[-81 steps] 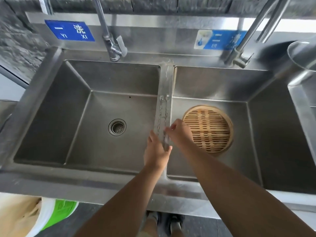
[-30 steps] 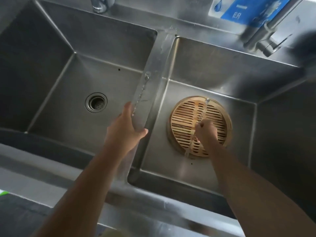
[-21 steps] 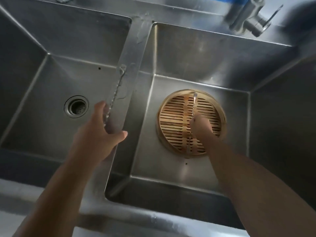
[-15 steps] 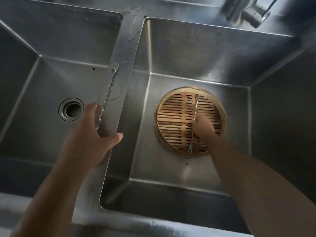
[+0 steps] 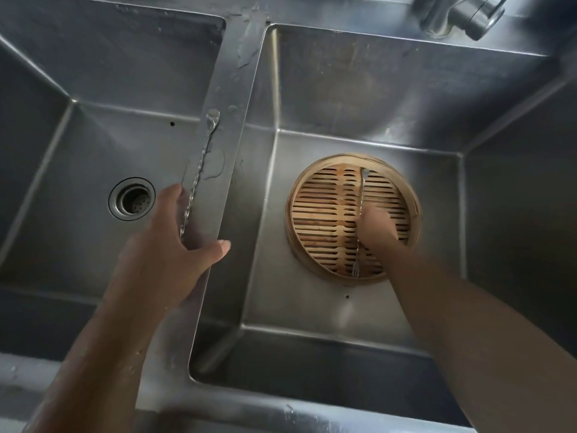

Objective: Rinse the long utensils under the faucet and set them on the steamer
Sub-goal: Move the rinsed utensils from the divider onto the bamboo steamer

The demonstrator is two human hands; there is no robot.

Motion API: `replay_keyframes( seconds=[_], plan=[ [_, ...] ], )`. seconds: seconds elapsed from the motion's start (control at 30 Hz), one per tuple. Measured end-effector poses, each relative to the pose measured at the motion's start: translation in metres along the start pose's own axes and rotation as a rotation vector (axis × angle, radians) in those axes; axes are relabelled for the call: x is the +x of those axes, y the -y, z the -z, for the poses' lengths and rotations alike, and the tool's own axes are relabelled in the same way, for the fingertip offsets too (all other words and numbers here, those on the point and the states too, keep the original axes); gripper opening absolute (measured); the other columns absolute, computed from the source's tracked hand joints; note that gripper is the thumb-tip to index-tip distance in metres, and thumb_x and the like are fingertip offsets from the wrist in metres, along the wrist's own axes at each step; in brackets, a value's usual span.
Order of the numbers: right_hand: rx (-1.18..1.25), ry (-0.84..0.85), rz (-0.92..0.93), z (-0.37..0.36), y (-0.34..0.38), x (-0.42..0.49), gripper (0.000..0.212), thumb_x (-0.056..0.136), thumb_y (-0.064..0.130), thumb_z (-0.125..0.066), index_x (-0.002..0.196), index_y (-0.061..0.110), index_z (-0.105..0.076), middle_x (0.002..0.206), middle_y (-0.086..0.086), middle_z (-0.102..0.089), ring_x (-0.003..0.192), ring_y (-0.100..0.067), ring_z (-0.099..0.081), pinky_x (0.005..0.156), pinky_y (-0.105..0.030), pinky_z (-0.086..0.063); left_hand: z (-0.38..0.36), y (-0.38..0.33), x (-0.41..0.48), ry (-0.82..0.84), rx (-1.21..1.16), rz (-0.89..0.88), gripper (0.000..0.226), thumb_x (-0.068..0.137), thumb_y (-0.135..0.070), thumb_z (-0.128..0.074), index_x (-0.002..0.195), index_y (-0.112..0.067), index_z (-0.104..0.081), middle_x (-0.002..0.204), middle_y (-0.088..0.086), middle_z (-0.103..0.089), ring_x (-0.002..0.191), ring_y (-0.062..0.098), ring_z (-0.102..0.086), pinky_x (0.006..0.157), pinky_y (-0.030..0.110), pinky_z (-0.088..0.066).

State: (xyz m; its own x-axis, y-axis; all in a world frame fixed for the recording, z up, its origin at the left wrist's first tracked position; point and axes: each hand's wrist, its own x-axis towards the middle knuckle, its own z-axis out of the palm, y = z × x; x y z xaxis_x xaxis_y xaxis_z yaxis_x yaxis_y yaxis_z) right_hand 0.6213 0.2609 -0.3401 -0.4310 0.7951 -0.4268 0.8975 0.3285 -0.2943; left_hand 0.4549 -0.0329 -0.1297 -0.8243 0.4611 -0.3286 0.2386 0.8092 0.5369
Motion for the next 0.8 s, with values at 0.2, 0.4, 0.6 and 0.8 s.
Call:
replay_keyframes(
  seconds=[0.2, 0.4, 0.6, 0.8],
  plan=[
    [0.009, -0.008, 0.011, -0.0023, -0.0034, -0.0014, 0.020, 0.101, 0.018, -0.046, 0.112, 0.013, -0.062, 0.098, -0.011, -0.069, 0.091, -0.029, -0.065, 0.078, -0.042, -0.057, 0.0006, 0.0015, 0.0009, 0.013, -0.007, -0.009, 0.088, 0.071, -0.044, -0.082, 0.139, -0.040, -0.026, 0.112, -0.019, -0.046, 0.096, 0.014, -0.052, 0.086, 0.036, -0.040],
    [0.050, 0.000, 0.015, -0.0019, -0.0088, 0.0043, 0.017, 0.100, 0.021, -0.048, 0.103, 0.014, -0.064, 0.092, -0.008, -0.068, 0.085, -0.026, -0.063, 0.072, -0.038, -0.053, 0.0009, -0.0012, 0.0016, 0.020, -0.004, 0.003, 0.087, 0.071, -0.045, -0.081, 0.137, -0.042, -0.025, 0.112, -0.017, -0.047, 0.095, 0.017, -0.052, 0.088, 0.038, -0.042],
    [0.038, 0.003, 0.025, -0.0030, -0.0090, 0.0049, 0.016, 0.101, 0.022, -0.049, 0.103, 0.014, -0.063, 0.087, -0.006, -0.065, 0.082, -0.025, -0.063, 0.071, -0.037, -0.053, 0.0014, -0.0013, -0.0004, 0.010, 0.003, 0.010, 0.086, 0.071, -0.046, -0.081, 0.136, -0.044, -0.025, 0.109, -0.015, -0.049, 0.093, 0.017, -0.053, 0.084, 0.037, -0.041],
    [0.011, 0.006, 0.027, -0.0031, -0.0078, 0.0035, 0.017, 0.101, 0.023, -0.048, 0.105, 0.014, -0.062, 0.092, -0.010, -0.068, 0.087, -0.029, -0.065, 0.082, -0.048, -0.058, 0.0020, -0.0020, -0.0013, 0.021, 0.022, 0.017, 0.088, 0.070, -0.049, -0.080, 0.138, -0.044, -0.024, 0.120, -0.010, -0.057, 0.102, 0.024, -0.060, 0.092, 0.045, -0.047]
  ],
)
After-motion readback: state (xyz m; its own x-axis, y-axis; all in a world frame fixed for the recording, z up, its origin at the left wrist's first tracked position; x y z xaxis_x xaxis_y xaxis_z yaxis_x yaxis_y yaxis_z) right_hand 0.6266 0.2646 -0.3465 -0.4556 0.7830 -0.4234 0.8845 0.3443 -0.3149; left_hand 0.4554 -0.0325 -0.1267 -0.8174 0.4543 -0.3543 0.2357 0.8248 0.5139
